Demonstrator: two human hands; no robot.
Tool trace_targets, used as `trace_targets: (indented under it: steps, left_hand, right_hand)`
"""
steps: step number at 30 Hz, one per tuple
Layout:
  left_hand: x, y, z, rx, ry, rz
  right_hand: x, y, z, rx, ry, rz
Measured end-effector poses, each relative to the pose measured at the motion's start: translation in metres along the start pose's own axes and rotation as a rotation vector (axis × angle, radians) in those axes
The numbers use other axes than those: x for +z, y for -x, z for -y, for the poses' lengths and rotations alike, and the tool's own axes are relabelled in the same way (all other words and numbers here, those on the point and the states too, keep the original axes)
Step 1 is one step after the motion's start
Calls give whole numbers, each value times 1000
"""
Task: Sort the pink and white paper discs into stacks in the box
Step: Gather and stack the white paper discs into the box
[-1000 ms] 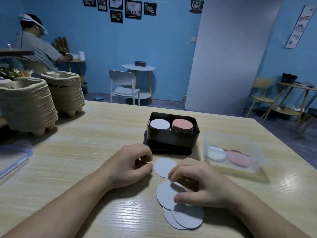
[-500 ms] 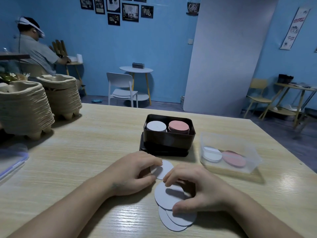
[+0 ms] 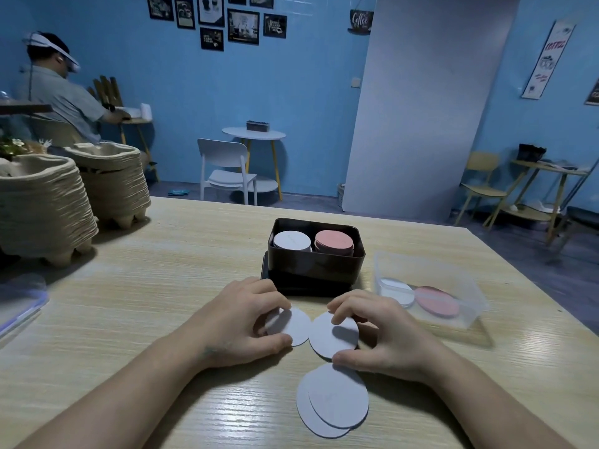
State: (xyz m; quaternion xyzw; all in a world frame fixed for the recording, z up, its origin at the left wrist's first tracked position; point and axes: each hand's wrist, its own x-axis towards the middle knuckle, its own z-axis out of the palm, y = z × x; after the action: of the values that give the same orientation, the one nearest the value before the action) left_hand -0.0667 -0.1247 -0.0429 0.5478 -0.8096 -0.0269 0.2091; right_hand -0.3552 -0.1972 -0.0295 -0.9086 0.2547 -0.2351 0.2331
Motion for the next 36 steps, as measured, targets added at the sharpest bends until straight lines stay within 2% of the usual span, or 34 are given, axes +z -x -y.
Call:
trace_targets:
  steps: [5,14,19,29,36]
  left_hand:
    - [1,0,0,-63,-49,65]
    - [-2,0,1,-114,24,-13]
    - [-5,0,-6,-75,121,-85]
    - [0,-5,-18,9,120,-87]
    - [4,-6,-18,75,238,-51]
  right_hand:
    - [1,0,-1,19,35,-7]
    - [1,0,-2,63,29,-34]
    - [6,-3,1,69,11,-46]
    - [16,-10,11,52,-235,-127]
    - [16,-11,13,-91,-73,-132]
